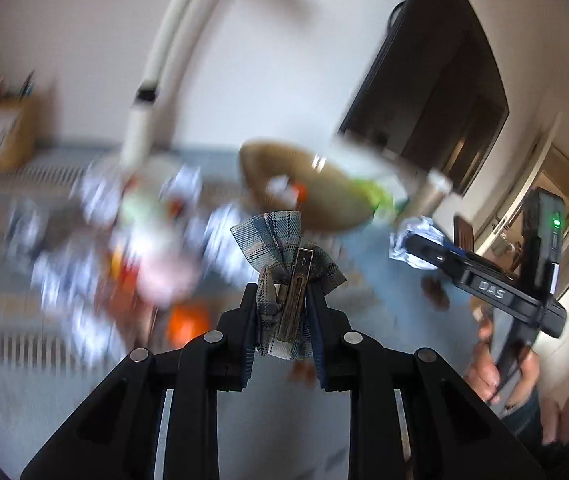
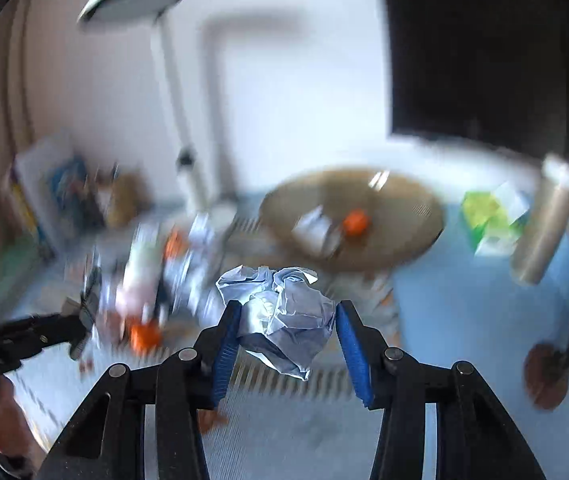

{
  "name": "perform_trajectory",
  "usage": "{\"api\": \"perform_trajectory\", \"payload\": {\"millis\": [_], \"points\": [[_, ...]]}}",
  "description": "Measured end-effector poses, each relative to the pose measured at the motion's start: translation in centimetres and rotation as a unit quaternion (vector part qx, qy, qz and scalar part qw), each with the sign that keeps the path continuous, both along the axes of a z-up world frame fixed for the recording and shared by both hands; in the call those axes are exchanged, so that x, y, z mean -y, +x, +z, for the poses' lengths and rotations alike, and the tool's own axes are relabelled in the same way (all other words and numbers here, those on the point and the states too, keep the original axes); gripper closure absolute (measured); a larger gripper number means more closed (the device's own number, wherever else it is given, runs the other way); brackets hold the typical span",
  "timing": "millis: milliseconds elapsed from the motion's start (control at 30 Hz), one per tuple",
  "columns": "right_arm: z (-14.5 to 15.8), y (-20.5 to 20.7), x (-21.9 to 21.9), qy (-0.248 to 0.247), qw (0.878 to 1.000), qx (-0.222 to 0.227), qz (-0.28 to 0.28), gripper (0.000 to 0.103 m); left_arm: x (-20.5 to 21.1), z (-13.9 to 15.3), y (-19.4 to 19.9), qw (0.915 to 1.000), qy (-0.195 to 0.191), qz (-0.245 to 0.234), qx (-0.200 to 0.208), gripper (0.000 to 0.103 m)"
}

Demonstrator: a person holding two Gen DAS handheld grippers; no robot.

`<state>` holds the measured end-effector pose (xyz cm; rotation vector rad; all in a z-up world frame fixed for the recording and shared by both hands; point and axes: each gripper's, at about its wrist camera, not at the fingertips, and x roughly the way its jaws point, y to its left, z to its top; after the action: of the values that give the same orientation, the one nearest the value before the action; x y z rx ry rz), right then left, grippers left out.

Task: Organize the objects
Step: 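Carry paper ball and cloth into the brown bowl and release both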

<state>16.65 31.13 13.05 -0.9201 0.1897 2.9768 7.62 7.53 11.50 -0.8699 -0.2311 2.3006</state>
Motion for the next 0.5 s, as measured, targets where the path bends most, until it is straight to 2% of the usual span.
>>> {"api": "perform_trajectory", "payload": {"millis": [67, 133, 267, 367, 400, 433, 467, 500], "points": [[1.7, -1.3, -2.1, -0.015, 0.999, -0.017, -0.025, 0.056, -2.9, 2.0, -2.7, 0.9999, -0.008, 0.003, -0.014, 0.083], [2.6, -3.3, -4.4, -0.037, 0.998, -0.020, -0.052, 0.056, -5.9, 3.3, -5.6, 0.9999, -0.006, 0.004, -0.010, 0.083], [1.4, -7.4, -8.1, -0.088, 0.992, 0.010, -0.094, 0.056, -11.0, 3.3, -9.9, 0.9995, -0.027, 0.019, -0.002, 0.083], [0.2, -10.2, -9.9, -0.114, 0.987, 0.033, -0.108, 0.055, -13.9, 2.6, -11.8, 0.9981, -0.056, 0.024, -0.012, 0.082], [-0.2, -11.1, -10.6, -0.130, 0.985, 0.038, -0.108, 0.050, -14.7, 2.3, -12.3, 0.9976, -0.063, 0.024, -0.016, 0.079], [-0.5, -11.5, -10.9, -0.140, 0.984, 0.039, -0.106, 0.040, -15.6, 2.0, -12.8, 0.9967, -0.073, 0.029, -0.017, 0.065], [-0.7, -12.0, -11.3, -0.146, 0.983, 0.041, -0.108, 0.024, -16.4, 1.8, -13.1, 0.9957, -0.084, 0.034, -0.016, 0.052], [-0.8, -12.2, -11.7, -0.146, 0.981, 0.040, -0.121, 0.016, -17.0, 1.6, -13.2, 0.9941, -0.099, 0.042, -0.014, 0.046]]}}
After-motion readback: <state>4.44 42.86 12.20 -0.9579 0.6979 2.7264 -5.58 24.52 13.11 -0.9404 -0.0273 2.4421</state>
